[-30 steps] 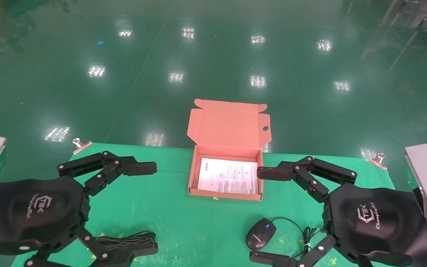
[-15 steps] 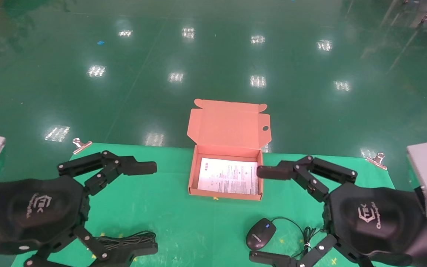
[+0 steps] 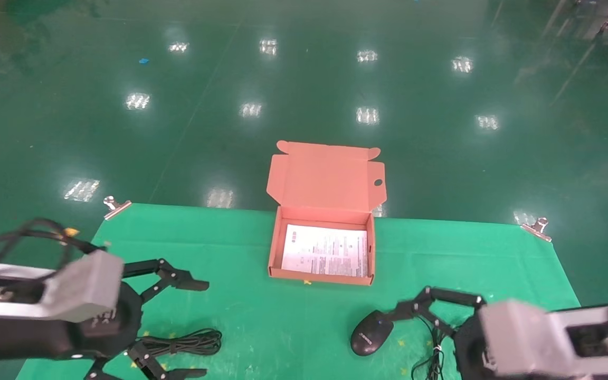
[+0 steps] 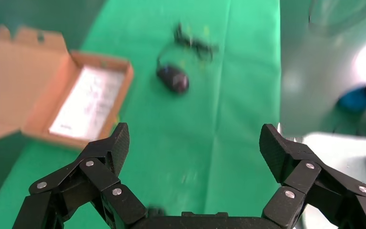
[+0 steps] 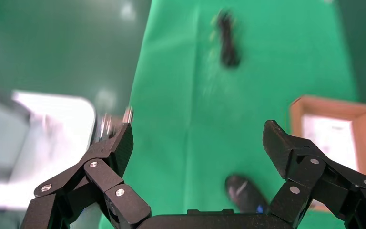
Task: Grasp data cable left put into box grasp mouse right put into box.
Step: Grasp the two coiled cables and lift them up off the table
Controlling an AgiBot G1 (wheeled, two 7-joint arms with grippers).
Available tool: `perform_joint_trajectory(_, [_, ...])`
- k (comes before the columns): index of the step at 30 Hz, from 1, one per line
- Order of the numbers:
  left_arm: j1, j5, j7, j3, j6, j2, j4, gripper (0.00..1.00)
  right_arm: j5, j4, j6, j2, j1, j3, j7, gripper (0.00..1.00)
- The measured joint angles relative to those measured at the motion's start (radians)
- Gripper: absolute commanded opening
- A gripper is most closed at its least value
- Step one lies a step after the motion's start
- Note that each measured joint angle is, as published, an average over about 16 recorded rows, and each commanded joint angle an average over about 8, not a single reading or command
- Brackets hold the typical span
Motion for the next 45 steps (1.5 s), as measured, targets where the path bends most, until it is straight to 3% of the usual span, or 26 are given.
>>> perform_joint_trajectory(9, [-0.054,0.242,0.044,0.109,-0.018,0.077,0.054,1.0,-0.244,-0.023,-0.002,-0.076,0.164,-0.253,-0.091,1.0])
perform_joint_trajectory(18, [-0.051,0.44,0.082,0.188,-0.105,0.159,0.141,1.0,-0.451,-0.09,0.04,-0.178,0.226,-0.409,-0.189,1.0])
perform_joint_trajectory(32, [-0.03,0.664,0.084,0.262,-0.279,0.269,0.304,1.0,-0.655,-0.195,0.2,-0.289,0.19,-0.49,-0.326,1.0])
perform_joint_trajectory(45, [-0.048,0.689,0.091,0.266,-0.335,0.336,0.504,1.0,-0.722,-0.301,0.379,-0.372,0.115,-0.51,-0.438,1.0])
